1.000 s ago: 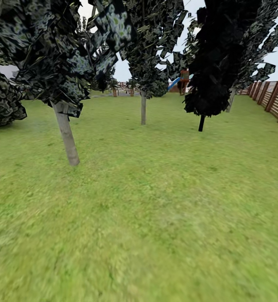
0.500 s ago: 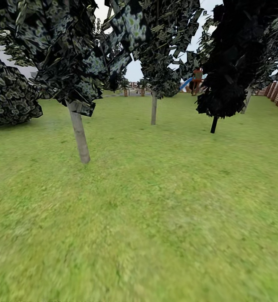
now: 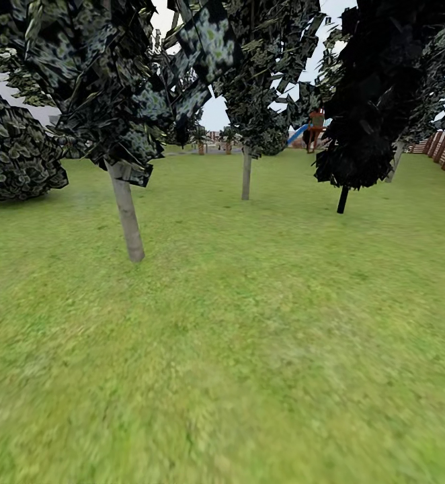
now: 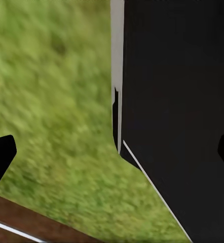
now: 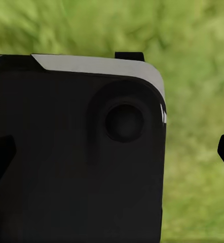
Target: Take the three Easter eggs out of the wicker basket on the lawn in the garden, then place them on the lawn next to a single tree (choose any tree) so that all three eggs are next to the same tree and none are left in the basket.
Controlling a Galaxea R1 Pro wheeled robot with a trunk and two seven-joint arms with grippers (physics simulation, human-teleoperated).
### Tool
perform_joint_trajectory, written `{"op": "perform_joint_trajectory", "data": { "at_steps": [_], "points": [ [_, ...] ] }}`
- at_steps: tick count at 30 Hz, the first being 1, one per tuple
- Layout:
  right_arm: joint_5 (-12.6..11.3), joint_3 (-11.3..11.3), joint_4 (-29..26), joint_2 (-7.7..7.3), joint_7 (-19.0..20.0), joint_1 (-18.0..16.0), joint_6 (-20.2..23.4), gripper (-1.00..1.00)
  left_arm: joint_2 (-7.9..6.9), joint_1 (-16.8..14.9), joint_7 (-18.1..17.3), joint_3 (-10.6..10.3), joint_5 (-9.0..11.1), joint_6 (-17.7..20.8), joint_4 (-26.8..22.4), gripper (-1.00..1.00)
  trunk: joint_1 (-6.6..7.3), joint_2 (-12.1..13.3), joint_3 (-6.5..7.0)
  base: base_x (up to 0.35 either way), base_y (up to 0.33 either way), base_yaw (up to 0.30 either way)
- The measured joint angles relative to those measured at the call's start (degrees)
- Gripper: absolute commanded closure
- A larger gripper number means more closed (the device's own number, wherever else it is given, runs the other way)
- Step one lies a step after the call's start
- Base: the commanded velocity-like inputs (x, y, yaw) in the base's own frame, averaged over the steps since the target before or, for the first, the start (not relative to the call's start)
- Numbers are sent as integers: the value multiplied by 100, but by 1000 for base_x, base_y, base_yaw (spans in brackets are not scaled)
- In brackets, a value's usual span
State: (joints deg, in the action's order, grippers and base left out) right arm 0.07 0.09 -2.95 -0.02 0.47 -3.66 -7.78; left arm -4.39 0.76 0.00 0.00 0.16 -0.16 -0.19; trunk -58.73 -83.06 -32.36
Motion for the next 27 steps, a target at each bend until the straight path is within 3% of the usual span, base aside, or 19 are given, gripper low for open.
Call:
{"op": "perform_joint_trajectory", "data": {
  "at_steps": [7,21,27],
  "points": [
    [-7,2,-8,3,11,0,2,-100,0,-2,0,0,0,0,0,-100,0,0,0,0,0,16],
    [2,8,-1,55,-6,0,-2,-100,0,-1,0,0,0,0,1,-100,0,0,-25,0,0,253],
    [-4,15,-7,48,-2,0,3,-100,0,0,0,0,0,0,0,-100,0,0,-31,0,0,100]
  ]
}}
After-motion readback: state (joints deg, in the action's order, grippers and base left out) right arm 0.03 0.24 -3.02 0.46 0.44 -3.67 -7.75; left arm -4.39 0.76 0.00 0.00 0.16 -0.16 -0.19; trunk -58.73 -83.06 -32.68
